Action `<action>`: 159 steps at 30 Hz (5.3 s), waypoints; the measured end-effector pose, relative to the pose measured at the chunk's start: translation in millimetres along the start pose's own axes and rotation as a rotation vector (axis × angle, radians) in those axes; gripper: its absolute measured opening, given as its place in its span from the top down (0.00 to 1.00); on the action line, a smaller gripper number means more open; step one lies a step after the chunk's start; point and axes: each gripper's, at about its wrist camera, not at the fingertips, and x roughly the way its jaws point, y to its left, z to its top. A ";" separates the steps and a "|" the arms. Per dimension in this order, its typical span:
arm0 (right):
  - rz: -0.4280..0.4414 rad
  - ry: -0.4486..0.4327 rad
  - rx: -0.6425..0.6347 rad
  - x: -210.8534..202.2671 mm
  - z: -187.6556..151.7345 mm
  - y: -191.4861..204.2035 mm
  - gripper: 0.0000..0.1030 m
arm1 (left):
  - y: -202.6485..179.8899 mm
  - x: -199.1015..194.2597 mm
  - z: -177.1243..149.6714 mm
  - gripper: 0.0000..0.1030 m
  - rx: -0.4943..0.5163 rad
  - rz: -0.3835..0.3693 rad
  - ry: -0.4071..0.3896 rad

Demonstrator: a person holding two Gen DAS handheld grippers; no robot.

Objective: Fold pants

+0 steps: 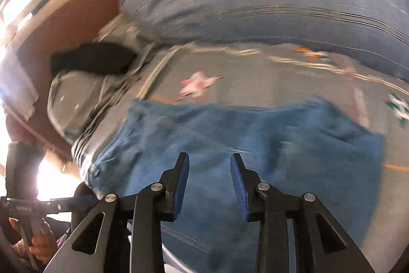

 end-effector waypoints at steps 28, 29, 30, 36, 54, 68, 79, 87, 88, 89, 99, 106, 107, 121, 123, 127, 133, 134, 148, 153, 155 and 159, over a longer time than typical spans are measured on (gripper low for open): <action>-0.026 0.185 -0.379 161.8 97.2 133.3 1.00 | 23.8 16.9 61.3 0.90 -0.224 -0.171 -0.081; -0.018 0.167 -0.358 158.3 101.8 129.8 1.00 | 22.5 17.6 63.9 0.90 -0.199 -0.130 -0.095; -0.026 0.177 -0.350 161.0 103.5 125.5 1.00 | 25.8 22.2 65.4 0.90 -0.188 -0.072 -0.093; -0.015 0.185 -0.256 152.9 105.5 94.8 0.95 | 57.1 11.2 42.2 0.85 -0.275 -0.125 -0.058; -0.085 0.319 -0.471 183.8 88.2 124.1 0.44 | 62.9 44.1 42.8 0.43 -0.357 -0.172 -0.070; 0.077 0.050 -0.386 61.5 86.8 97.2 0.88 | -63.8 11.6 33.8 0.89 0.068 -0.076 -0.126; 0.077 -0.167 0.057 -60.7 26.5 -93.2 0.88 | -207.9 150.0 -41.4 0.88 0.516 -0.039 0.200; -0.039 -0.061 0.364 -49.4 -69.1 -191.9 0.86 | -206.1 195.3 -58.5 0.70 0.535 -0.008 0.377; -0.021 -0.091 0.385 -59.3 -77.4 -196.0 0.86 | -201.5 185.9 -55.3 0.64 0.523 -0.037 0.401; -0.020 -0.123 0.406 -71.8 -83.7 -199.2 0.84 | -197.5 173.6 -53.1 0.58 0.507 -0.072 0.423; 0.146 -0.214 0.534 -75.1 -74.5 -189.1 0.42 | -185.3 167.4 54.6 0.45 0.402 -0.001 0.179; 0.150 -0.187 0.582 -40.5 -64.4 -191.2 0.43 | -178.3 236.2 87.2 0.43 0.260 0.000 0.291; 0.148 -0.188 0.573 -37.2 -61.9 -190.5 0.60 | -178.3 229.9 86.7 0.46 0.259 -0.008 0.294; -0.007 -0.212 0.637 -24.5 -70.5 -214.1 0.93 | -230.8 256.1 90.6 0.54 0.505 0.134 0.175; 0.009 -0.213 0.633 -32.9 -69.2 -211.7 0.89 | -229.6 240.3 92.6 0.54 0.495 0.095 0.201; 0.049 -0.196 0.612 -60.2 -82.0 -200.8 0.70 | -215.5 195.8 81.4 0.49 0.509 0.024 0.246; 0.098 -0.131 0.642 -70.5 -133.1 -178.4 0.53 | -171.2 184.0 28.0 0.42 0.491 -0.008 0.365; 0.098 -0.127 0.642 -68.4 -138.6 -174.5 0.53 | -167.3 186.2 21.7 0.42 0.494 0.009 0.367; -0.095 -0.057 0.546 -59.6 -164.3 -144.9 0.98 | -188.7 197.5 -41.6 0.44 0.772 0.324 0.143; -0.078 -0.086 0.566 -75.9 -155.5 -146.6 0.93 | -195.9 183.0 -44.7 0.44 0.783 0.326 0.097; -0.082 -0.116 0.565 -85.8 -151.2 -146.8 0.92 | -199.0 179.7 -43.6 0.43 0.793 0.341 0.074; -0.099 -0.163 0.578 -98.4 -139.4 -149.6 0.79 | -202.2 181.3 -39.0 0.43 0.813 0.366 0.057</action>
